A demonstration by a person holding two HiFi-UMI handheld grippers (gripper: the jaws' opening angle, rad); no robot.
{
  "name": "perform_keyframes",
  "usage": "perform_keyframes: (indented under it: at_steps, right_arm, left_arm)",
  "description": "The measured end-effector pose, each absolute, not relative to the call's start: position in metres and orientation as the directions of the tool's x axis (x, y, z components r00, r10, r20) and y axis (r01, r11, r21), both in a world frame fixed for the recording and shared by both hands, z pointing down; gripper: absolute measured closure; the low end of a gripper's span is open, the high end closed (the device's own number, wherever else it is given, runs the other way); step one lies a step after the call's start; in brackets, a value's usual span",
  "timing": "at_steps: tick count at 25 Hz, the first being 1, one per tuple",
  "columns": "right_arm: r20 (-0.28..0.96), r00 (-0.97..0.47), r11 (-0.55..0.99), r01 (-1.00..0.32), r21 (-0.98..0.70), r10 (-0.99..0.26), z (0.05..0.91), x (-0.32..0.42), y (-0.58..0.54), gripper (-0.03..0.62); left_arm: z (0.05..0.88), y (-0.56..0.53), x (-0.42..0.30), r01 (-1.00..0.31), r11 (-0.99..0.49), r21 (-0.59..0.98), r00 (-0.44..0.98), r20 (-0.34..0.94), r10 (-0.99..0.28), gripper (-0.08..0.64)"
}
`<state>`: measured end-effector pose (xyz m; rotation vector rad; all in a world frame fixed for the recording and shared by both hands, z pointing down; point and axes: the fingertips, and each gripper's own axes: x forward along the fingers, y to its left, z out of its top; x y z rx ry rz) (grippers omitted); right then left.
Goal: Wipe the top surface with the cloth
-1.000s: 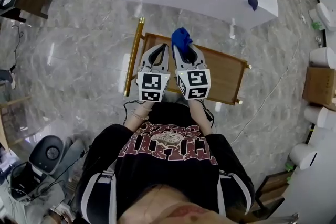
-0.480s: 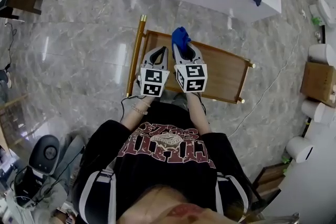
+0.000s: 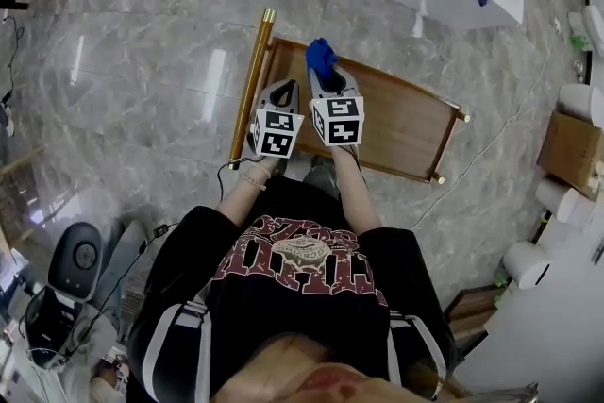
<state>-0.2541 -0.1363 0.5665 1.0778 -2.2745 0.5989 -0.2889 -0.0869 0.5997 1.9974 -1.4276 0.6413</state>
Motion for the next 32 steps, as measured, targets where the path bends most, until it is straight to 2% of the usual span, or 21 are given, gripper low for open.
perform_keyframes:
  at_steps: [9,18,26,32]
  right_arm:
    - [0.717,-0.535,0.595,-0.776,-0.208,-0.447,0.626,-0.276,-0.139,0.503]
    - [0.763,-0.568,0.702,-0.678,-0.221,-0.309,0.661,-0.329,-0.144,0.503]
    - [0.792,-0.517,0.626,-0.745,-0.231,-0.324,0.687,-0.34,-0.144,0.503]
    - [0.802,-0.485,0.641,-0.748,-0.173,-0.349,0.696,-0.34,-0.151,0.503]
  left_arm:
    - [0.655,-0.075,-0.293,-0.949,-0.23,0.216,0.31,0.763,-0.566,0.512]
    - [0.686,-0.047,-0.289,-0.936,-0.235,0.262,0.347,0.796,-0.496,0.512]
    - [0.703,-0.042,-0.285,-0.915,-0.296,0.275,0.388,0.803,-0.452,0.512]
    - [0.712,-0.045,-0.282,-0.914,-0.3,0.273,0.388,0.805,-0.449,0.512]
